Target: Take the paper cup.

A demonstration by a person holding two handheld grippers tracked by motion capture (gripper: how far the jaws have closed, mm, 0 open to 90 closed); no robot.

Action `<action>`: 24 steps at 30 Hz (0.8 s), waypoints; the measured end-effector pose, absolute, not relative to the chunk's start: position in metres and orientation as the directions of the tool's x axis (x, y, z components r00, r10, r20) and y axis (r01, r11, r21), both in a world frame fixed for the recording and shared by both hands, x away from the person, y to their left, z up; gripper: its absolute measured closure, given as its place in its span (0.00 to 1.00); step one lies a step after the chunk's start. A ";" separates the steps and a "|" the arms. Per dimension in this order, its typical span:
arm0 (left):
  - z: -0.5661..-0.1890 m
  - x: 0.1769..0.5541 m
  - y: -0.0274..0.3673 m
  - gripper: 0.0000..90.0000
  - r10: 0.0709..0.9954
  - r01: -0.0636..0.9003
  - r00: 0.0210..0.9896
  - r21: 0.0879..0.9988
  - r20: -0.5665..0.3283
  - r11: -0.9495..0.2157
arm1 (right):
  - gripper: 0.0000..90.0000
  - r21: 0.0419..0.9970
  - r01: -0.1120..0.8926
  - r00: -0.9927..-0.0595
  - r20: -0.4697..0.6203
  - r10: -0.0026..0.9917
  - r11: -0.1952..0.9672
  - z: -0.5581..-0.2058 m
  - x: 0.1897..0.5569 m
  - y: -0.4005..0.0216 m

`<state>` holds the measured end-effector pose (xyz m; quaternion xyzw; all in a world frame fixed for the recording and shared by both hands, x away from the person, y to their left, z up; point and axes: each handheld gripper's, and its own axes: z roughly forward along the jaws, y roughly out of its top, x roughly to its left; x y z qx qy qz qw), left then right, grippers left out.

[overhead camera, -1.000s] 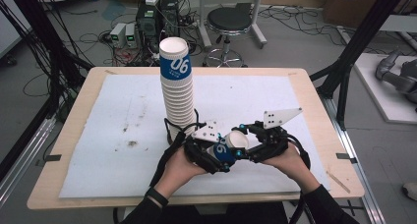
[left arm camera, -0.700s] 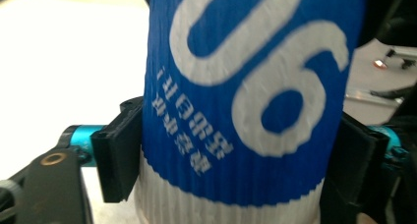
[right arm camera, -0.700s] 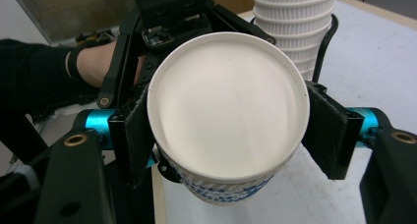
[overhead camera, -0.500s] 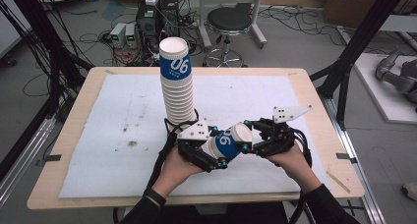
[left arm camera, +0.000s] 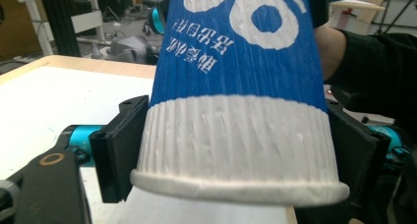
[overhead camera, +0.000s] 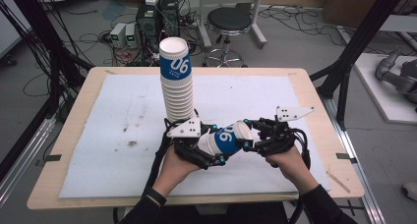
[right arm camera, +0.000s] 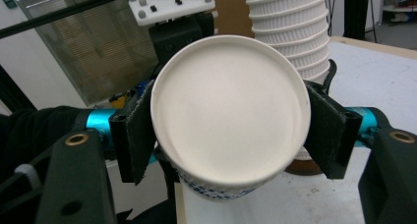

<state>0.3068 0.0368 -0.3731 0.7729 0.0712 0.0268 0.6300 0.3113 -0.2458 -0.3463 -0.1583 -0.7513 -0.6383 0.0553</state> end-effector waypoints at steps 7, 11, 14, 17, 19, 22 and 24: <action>-0.366 0.308 0.039 0.24 0.128 0.072 0.991 0.961 -0.038 -0.269 | 0.28 0.927 0.282 -0.953 0.243 0.180 0.248 -0.342 0.312 -0.244; -0.360 0.307 0.036 0.24 0.116 0.048 0.993 0.922 -0.004 -0.383 | 0.25 0.909 0.218 -0.968 0.153 0.200 0.357 -0.335 0.308 -0.241; -0.357 0.304 0.032 0.25 0.094 0.014 0.995 0.893 0.032 -0.450 | 0.26 0.874 0.194 -0.976 0.126 0.179 0.444 -0.334 0.306 -0.238; -0.355 0.303 0.029 0.25 0.089 0.006 0.995 0.875 0.042 -0.484 | 0.31 0.864 0.188 -0.978 0.123 0.167 0.466 -0.337 0.305 -0.236; -0.356 0.303 0.030 0.23 0.096 0.004 0.994 0.879 0.047 -0.476 | 0.32 0.870 0.195 -0.978 0.138 0.157 0.453 -0.341 0.307 -0.236; -0.356 0.305 0.034 0.19 0.111 0.034 0.994 0.921 0.010 -0.387 | 0.33 0.887 0.223 -0.974 0.184 0.134 0.405 -0.344 0.312 -0.242; -0.358 0.306 0.037 0.18 0.122 0.072 0.992 0.951 -0.036 -0.302 | 0.33 0.892 0.228 -0.973 0.192 0.130 0.390 -0.344 0.313 -0.244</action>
